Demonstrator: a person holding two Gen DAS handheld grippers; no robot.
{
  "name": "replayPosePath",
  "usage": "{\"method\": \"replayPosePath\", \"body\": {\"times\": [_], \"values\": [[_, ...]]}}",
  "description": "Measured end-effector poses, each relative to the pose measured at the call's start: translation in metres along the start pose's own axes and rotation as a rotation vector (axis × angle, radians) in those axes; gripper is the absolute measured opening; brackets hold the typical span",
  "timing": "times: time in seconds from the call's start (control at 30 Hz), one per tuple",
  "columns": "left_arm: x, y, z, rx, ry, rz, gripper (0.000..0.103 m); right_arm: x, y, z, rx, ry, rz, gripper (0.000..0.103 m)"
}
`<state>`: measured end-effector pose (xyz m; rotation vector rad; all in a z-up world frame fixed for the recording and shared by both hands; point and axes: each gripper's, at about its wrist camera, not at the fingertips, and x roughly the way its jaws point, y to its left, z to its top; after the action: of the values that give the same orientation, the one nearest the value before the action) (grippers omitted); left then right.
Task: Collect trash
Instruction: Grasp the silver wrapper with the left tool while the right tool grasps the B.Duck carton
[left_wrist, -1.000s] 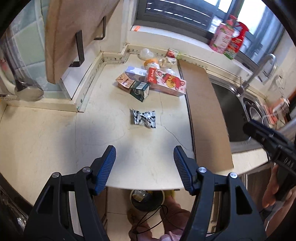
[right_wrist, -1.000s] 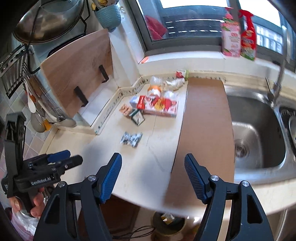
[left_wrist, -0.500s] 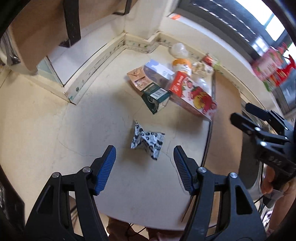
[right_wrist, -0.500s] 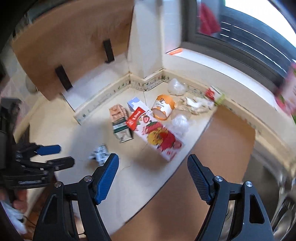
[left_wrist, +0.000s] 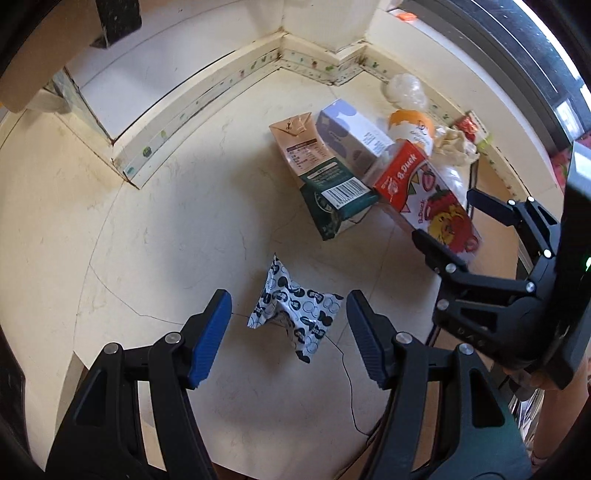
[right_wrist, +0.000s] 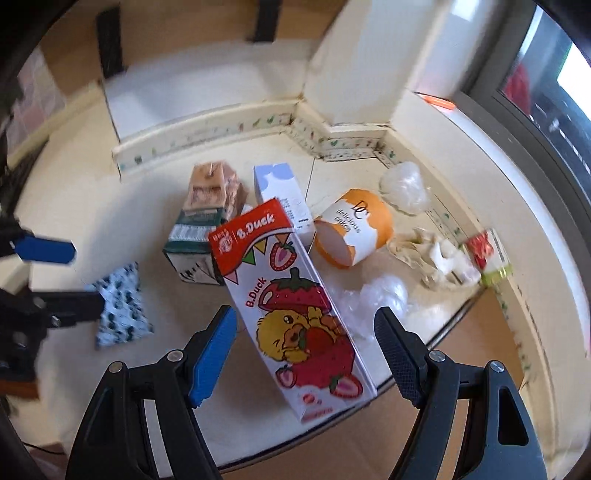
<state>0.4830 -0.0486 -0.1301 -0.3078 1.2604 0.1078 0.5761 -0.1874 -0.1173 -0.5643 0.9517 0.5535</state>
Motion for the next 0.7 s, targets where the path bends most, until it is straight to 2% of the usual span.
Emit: {"method": "replayPosePath", "body": {"times": [0.07, 0.13, 0.27, 0.33, 0.53, 0.6, 0.7], "values": [[0.004, 0.001, 0.001, -0.016, 0.008, -0.002, 0.062, 0.007, 0.005, -0.001, -0.023, 0.007, 0.001, 0.078], [0.006, 0.003, 0.001, -0.026, 0.016, -0.005, 0.062, 0.012, 0.009, -0.003, -0.036, 0.015, 0.014, 0.068], [0.011, 0.004, 0.0, -0.046, 0.027, -0.002, 0.062, 0.013, 0.011, -0.009, -0.028, 0.012, 0.044, 0.065], [0.012, 0.005, -0.001, -0.056, 0.032, 0.0, 0.062, 0.01, 0.009, -0.01, 0.013, 0.022, 0.09, 0.062], [0.029, 0.007, -0.003, -0.082, 0.064, 0.014, 0.062, 0.002, -0.014, -0.022, 0.244, 0.05, 0.286, 0.06], [0.035, 0.006, -0.002, -0.084, 0.069, 0.03, 0.062, 0.0, -0.019, -0.026, 0.297, 0.057, 0.32, 0.06], [0.046, 0.005, -0.002, -0.082, 0.077, 0.047, 0.055, -0.002, -0.024, -0.036, 0.353, 0.062, 0.354, 0.06]]}}
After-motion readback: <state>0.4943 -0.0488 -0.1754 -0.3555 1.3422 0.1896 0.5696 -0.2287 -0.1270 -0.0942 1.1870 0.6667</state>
